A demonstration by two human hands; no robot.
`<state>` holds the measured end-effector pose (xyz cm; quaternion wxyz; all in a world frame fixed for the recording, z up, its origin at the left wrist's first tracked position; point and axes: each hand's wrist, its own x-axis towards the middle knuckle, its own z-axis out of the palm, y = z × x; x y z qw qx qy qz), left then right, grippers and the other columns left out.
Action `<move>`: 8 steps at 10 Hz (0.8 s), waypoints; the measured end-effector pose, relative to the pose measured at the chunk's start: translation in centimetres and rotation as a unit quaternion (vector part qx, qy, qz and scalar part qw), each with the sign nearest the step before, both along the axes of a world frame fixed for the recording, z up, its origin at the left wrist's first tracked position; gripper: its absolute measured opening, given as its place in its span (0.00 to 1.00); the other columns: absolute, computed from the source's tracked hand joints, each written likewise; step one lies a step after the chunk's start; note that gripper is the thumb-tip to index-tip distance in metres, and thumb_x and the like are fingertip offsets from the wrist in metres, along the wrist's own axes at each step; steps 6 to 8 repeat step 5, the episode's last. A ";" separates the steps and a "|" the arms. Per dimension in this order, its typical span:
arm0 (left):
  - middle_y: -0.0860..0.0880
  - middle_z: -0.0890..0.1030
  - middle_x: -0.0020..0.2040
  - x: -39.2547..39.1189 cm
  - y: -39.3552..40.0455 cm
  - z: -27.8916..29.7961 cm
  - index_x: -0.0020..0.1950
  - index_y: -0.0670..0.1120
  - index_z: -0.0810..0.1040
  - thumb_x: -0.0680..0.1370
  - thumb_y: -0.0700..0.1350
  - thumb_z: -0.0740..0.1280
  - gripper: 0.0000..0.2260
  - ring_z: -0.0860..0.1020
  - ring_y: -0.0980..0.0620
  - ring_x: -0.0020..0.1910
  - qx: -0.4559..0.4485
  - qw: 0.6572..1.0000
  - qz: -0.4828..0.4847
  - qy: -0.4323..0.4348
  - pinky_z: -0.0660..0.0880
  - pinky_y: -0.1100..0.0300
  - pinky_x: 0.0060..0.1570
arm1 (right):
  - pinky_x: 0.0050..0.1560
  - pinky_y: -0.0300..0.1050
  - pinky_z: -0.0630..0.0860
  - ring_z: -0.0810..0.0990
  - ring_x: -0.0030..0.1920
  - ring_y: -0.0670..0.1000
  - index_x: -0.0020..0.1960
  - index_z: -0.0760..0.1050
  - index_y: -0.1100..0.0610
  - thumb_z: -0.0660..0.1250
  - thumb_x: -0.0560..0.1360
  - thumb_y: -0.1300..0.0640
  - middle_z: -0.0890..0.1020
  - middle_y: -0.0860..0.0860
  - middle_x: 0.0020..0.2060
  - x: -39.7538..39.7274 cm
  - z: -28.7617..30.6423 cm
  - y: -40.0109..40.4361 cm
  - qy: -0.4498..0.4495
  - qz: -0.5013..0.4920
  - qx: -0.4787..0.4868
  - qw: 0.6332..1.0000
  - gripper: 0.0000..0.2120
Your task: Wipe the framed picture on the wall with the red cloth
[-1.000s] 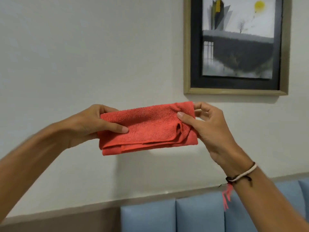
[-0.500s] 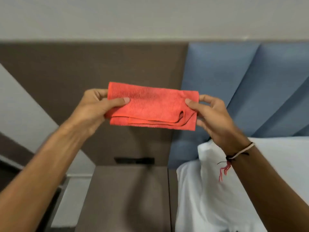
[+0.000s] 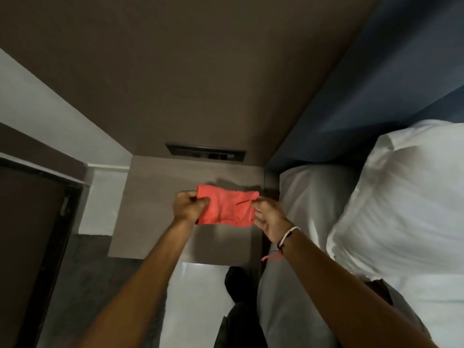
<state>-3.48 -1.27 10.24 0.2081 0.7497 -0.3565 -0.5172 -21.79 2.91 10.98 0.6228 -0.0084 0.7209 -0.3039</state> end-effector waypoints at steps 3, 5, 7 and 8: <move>0.41 0.85 0.44 -1.1 2.3 -10.6 0.51 0.40 0.87 0.75 0.35 0.68 0.10 0.84 0.36 0.53 0.072 0.995 -0.028 -0.067 0.80 0.52 0.53 | 0.51 0.48 0.78 0.76 0.37 0.47 0.48 0.73 0.57 0.64 0.78 0.71 0.77 0.51 0.38 1.2 -8.4 0.8 0.009 -0.023 0.016 1.000 0.09; 0.40 0.85 0.61 -0.3 1.7 -7.9 0.66 0.40 0.81 0.78 0.32 0.63 0.18 0.82 0.39 0.63 0.040 0.997 -0.046 -0.049 0.75 0.59 0.63 | 0.68 0.54 0.73 0.79 0.58 0.57 0.68 0.73 0.62 0.65 0.78 0.73 0.81 0.59 0.58 0.6 -5.8 1.0 0.045 0.008 -0.010 0.999 0.20; 0.40 0.85 0.61 -0.3 1.7 -7.9 0.66 0.40 0.81 0.78 0.32 0.63 0.18 0.82 0.39 0.63 0.040 0.997 -0.046 -0.049 0.75 0.59 0.63 | 0.68 0.54 0.73 0.79 0.58 0.57 0.68 0.73 0.62 0.65 0.78 0.73 0.81 0.59 0.58 0.6 -5.8 1.0 0.045 0.008 -0.010 0.999 0.20; 0.40 0.85 0.61 -0.3 1.7 -7.9 0.66 0.40 0.81 0.78 0.32 0.63 0.18 0.82 0.39 0.63 0.040 0.997 -0.046 -0.049 0.75 0.59 0.63 | 0.68 0.54 0.73 0.79 0.58 0.57 0.68 0.73 0.62 0.65 0.78 0.73 0.81 0.59 0.58 0.6 -5.8 1.0 0.045 0.008 -0.010 0.999 0.20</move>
